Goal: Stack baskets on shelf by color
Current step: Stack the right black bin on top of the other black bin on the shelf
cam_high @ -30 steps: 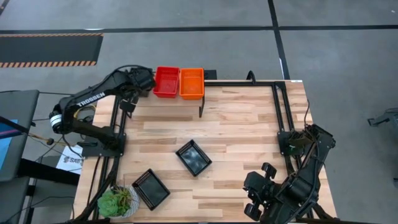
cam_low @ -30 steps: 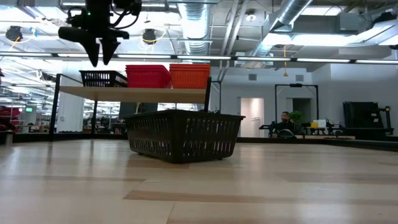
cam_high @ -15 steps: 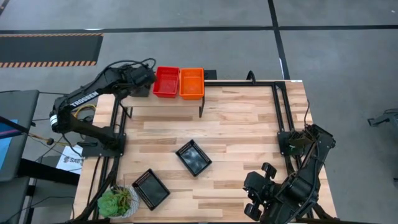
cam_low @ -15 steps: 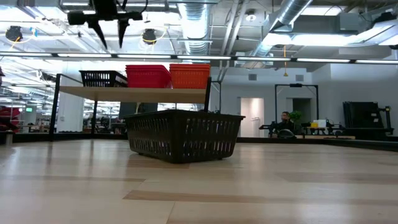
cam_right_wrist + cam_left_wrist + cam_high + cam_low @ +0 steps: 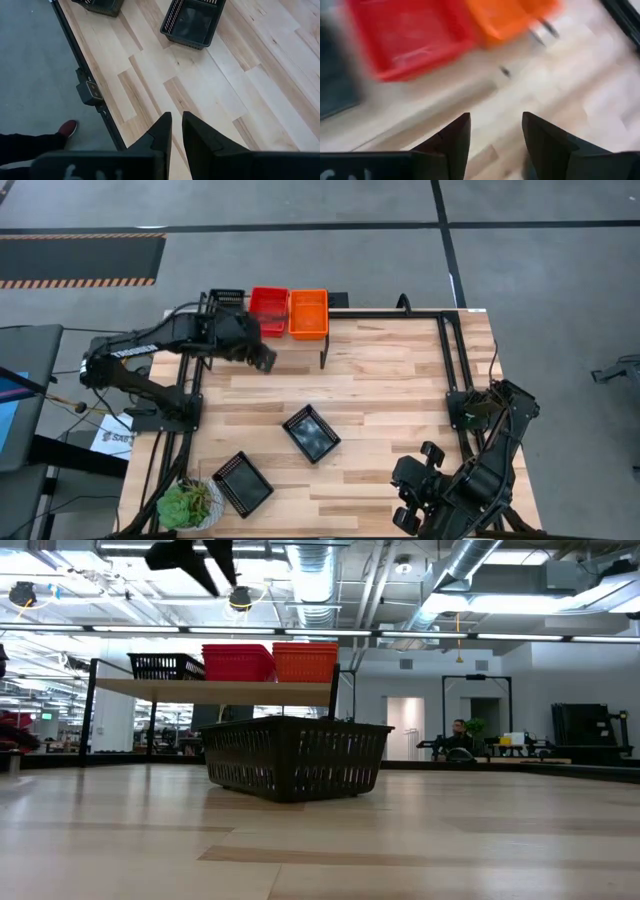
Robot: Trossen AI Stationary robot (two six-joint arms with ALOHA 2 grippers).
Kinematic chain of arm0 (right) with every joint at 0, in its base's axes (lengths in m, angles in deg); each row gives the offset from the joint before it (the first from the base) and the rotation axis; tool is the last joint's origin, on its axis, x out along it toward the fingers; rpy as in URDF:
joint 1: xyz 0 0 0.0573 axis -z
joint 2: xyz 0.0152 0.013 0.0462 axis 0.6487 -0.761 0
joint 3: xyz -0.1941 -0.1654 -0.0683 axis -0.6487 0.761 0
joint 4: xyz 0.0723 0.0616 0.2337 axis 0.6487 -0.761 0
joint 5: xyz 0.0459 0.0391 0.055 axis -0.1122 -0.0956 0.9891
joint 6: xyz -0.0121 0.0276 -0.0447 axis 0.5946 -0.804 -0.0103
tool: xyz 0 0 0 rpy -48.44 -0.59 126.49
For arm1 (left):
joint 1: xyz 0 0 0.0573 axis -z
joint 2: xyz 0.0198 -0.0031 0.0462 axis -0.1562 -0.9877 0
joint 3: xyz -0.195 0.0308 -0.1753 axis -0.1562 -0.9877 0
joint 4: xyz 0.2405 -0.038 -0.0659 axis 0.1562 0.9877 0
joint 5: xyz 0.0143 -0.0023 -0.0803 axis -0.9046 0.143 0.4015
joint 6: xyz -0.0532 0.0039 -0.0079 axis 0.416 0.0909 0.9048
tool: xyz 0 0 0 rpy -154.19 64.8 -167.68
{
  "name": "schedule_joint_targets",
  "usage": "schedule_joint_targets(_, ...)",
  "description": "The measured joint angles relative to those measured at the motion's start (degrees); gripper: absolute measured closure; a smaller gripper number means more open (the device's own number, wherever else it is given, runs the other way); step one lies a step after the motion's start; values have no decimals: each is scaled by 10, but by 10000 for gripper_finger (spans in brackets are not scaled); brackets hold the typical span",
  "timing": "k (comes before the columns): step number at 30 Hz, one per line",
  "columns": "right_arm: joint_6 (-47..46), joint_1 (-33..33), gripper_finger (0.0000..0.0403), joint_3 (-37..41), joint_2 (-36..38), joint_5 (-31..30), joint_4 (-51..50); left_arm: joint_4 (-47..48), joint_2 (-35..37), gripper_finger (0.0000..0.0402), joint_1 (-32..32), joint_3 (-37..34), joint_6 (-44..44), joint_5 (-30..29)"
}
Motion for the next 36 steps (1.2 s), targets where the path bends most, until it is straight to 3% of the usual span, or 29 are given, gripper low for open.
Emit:
schedule_joint_targets(7, 14, 3, 333, 0, 0, 0, 0, -29, -41, 235, 64, -6, -149, 31)
schedule_joint_targets(15, 14, 7, 333, 0, 0, 4, 0, -32, -161, 235, 69, -6, -231, 61)
schedule_joint_targets(22, 9, 6, 333, 0, 0, 5, 0, -65, -244, 241, 83, -6, -336, 171)
schedule_joint_targets(25, 9, 6, 333, 0, 0, 5, 0, -70, -265, 251, 101, -6, -374, 173)
schedule_joint_targets(29, 9, 6, 333, 0, 0, 4, 0, -68, -277, 264, 114, -6, -342, 139)
schedule_joint_targets(36, 9, 6, 333, 0, 0, 4, 0, -110, -282, 274, 123, -6, -276, 149)
